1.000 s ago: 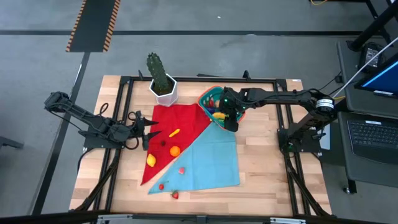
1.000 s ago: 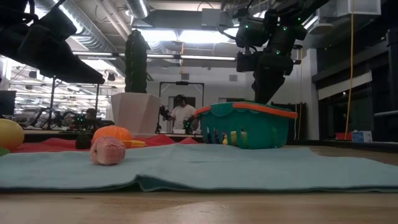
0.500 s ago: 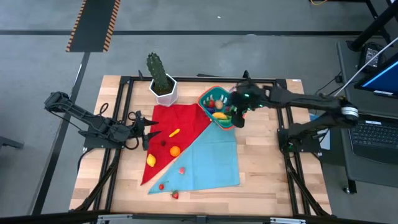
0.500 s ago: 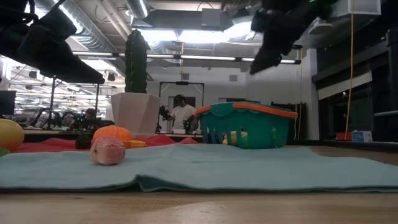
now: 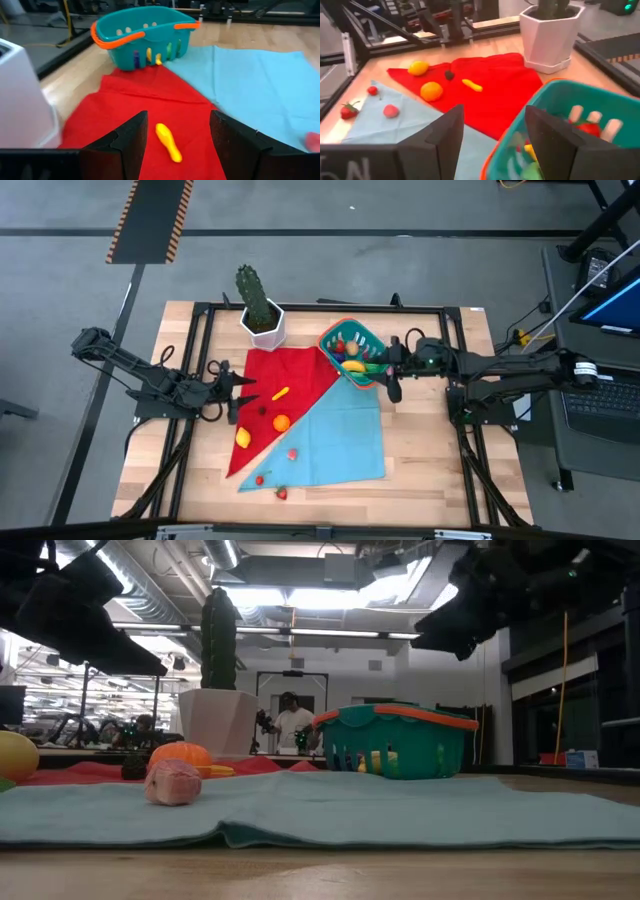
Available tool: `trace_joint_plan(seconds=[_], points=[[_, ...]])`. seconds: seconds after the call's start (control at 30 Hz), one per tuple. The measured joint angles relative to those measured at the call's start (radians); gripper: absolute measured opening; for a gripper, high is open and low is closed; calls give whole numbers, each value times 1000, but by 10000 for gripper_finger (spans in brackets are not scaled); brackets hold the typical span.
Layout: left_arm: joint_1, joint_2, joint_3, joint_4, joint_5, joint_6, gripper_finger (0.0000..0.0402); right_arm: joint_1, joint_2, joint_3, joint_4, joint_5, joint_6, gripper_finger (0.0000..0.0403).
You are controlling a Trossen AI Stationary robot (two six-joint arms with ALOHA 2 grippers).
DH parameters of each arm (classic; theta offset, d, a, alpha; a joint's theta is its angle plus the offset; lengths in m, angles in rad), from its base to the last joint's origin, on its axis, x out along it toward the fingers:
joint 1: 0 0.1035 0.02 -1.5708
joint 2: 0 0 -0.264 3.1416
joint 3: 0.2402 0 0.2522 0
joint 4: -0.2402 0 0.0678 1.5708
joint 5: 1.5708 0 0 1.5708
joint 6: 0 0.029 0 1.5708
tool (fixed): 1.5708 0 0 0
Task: Build produce basket
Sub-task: Put the yellow corn into the blue basket
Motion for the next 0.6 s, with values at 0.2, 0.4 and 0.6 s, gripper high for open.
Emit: trace_joint_plan(seconds=[0.2, 0.4, 0.6], points=[[9, 0, 0, 0, 5, -45, 204, 14, 7, -51, 49, -2, 37, 212], [78, 2, 0, 37, 57, -47, 204, 14, 43, -104, 216, -2, 53, 212], [171, 28, 0, 71, 157, -49, 204, 14, 105, -105, 284, -2, 26, 212]])
